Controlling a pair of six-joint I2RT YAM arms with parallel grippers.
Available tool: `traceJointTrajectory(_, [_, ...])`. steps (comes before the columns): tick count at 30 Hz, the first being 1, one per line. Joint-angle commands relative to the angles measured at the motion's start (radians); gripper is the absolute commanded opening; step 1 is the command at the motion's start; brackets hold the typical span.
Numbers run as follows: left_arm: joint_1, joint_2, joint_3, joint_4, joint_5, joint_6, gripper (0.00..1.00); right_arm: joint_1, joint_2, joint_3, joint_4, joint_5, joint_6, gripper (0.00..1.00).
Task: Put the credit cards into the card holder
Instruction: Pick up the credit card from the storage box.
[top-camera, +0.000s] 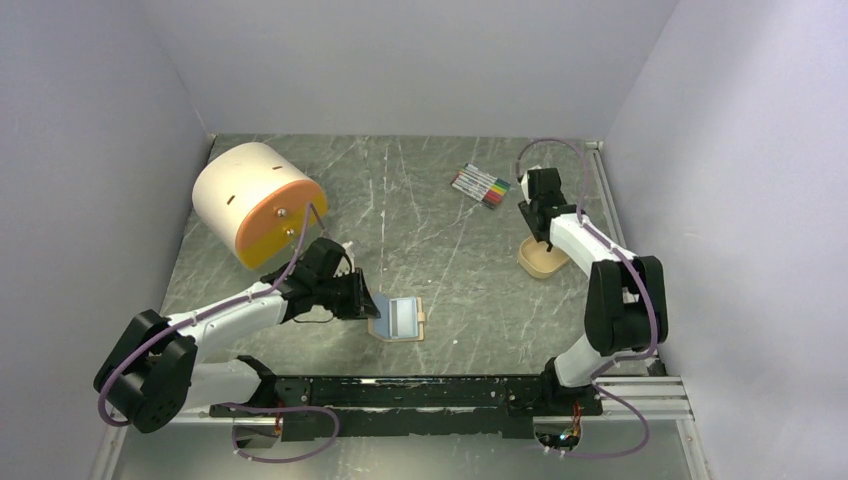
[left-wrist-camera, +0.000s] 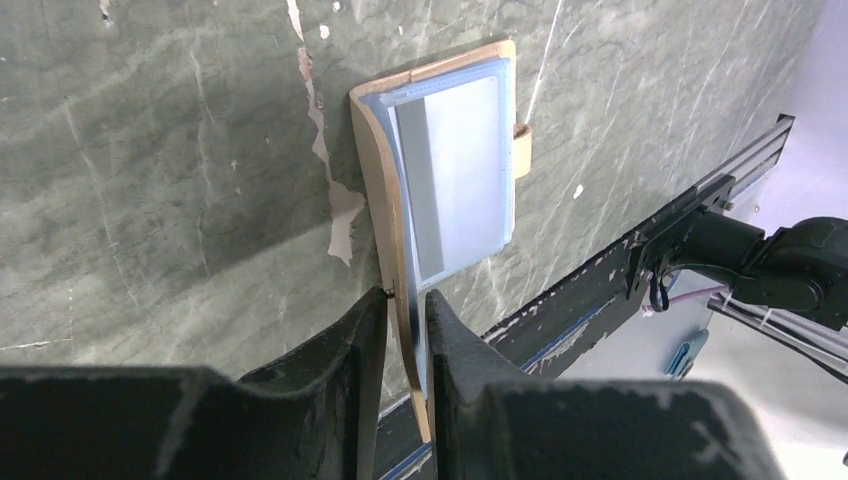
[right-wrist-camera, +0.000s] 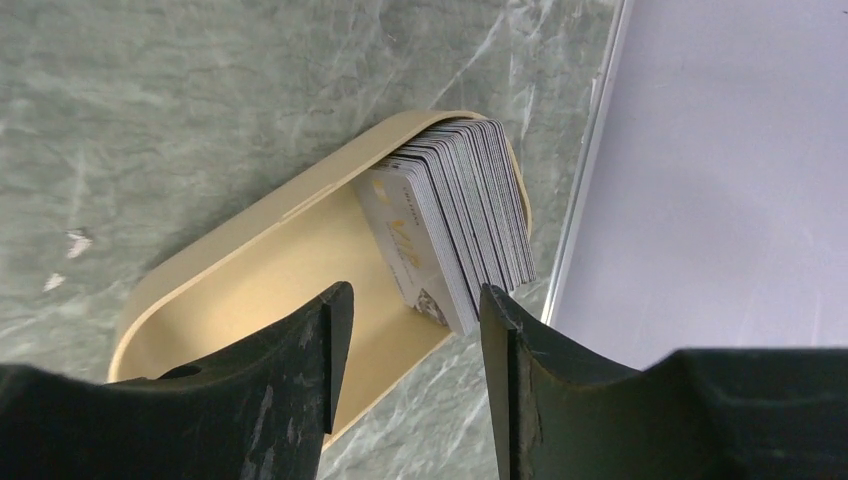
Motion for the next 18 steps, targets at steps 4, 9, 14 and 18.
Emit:
traceJointTrajectory(4, [0.005,-0.014,-0.027,0.064,0.051,0.003,0.26,-0.022,0.072,-0.049,0.129,0.17,-0.116,0.56])
traceJointTrajectory(9, [0.005,-0.022,-0.033,0.062,0.048,0.004,0.26,-0.024,0.094,-0.054,0.224,0.223,-0.155,0.56])
traceJointTrajectory(14, [0.005,-0.036,-0.037,0.065,0.045,-0.002,0.26,-0.027,0.121,-0.05,0.219,0.205,-0.168,0.56])
traceJointTrajectory(18, [0.005,-0.039,-0.046,0.081,0.052,-0.012,0.26,-0.032,0.16,-0.041,0.215,0.178,-0.181,0.56])
